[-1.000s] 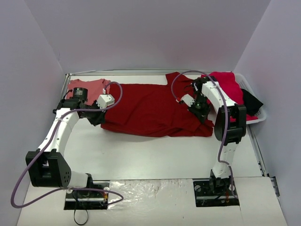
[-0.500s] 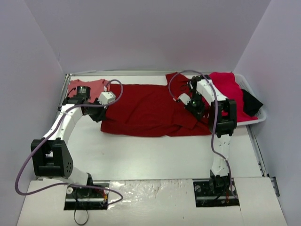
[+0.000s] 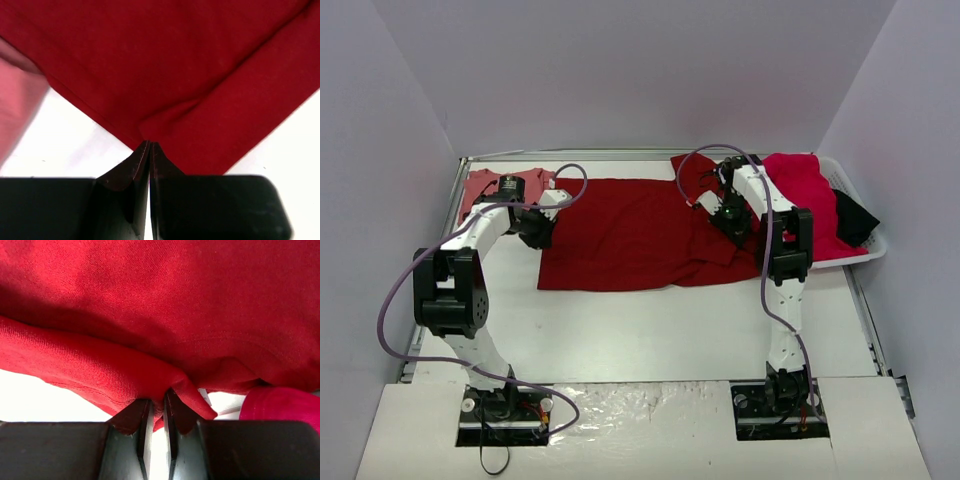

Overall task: Fold and stack the t-shirts
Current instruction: Fold the flattened tshirt in 1/3 of the way

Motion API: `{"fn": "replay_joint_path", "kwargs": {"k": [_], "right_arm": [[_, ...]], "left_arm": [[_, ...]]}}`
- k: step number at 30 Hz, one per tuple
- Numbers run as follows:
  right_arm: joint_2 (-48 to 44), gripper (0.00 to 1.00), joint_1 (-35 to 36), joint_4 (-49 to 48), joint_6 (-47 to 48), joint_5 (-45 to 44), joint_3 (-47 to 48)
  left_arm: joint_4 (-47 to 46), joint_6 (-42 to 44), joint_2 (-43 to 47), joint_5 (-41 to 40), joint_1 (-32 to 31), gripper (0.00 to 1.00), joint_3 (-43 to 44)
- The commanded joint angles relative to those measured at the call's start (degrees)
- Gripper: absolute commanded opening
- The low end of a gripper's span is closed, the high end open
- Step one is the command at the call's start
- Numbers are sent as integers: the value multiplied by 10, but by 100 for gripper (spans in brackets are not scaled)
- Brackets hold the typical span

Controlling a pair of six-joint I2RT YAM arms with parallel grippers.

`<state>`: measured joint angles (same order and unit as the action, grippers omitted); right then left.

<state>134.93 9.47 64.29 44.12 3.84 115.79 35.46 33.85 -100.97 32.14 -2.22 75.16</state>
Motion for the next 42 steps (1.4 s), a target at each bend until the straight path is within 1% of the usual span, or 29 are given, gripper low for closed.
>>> {"fn": "replay_joint_path", "kwargs": {"k": [1,2,3,4,7,9,12,13,15,17,19,20,21,23,24,26,29,32,36,42], "right_arm": [[6,8,6,36,-13,-9,31],[6,9,6,36,-16,-8,32],[6,13,8,35,-18,-8,31],[6,29,9,35,-20,-8,30],[-7,41,8,29,-29,-4,26],[-28,43,6,22,-32,12,23],[-69,51,2,-6,-44,34,19],[-82,52,-1,-14,-47,41,16],[-120,55,-7,-42,-58,63,-4],[-147,57,-15,-59,-72,75,-35],[-196,60,-24,-93,-82,93,-67],[-212,61,-31,-101,-85,100,-98],[-241,62,-34,-112,-87,114,-111],[-268,63,-38,-119,-93,124,-136],[-294,64,-40,-130,-95,129,-161],[-328,65,-42,-136,-98,144,-183],[-360,66,-43,-138,-99,151,-224],[-383,66,-43,-145,-100,151,-270],[-407,67,-43,-158,-101,157,-320],[-422,67,-46,-163,-105,145,-358]], "left_arm": [[-38,-17,7,-4,1,2,32],[-37,-17,4,-6,0,2,34],[-36,-18,2,-8,-1,2,40],[-38,-22,2,-18,-2,2,41],[-45,-36,12,-39,-2,2,30],[-47,-34,35,-38,-2,2,11],[-39,-12,76,-35,-6,3,-38],[-36,4,86,-37,-6,3,-66],[-29,23,111,-52,-11,7,-93],[-24,47,134,-61,-15,8,-133],[-25,64,157,-73,-24,10,-158],[-27,68,165,-79,-30,14,-183],[-40,70,172,-100,-35,16,-194],[-50,71,184,-116,-50,19,-214],[-57,72,185,-124,-52,20,-228],[-65,71,185,-126,-57,21,-238],[-85,66,180,-139,-58,31,-255],[-101,67,174,-141,-58,31,-268],[-137,61,166,-166,-58,32,-281],[-106,74,155,-132,-59,32,-264]]}}
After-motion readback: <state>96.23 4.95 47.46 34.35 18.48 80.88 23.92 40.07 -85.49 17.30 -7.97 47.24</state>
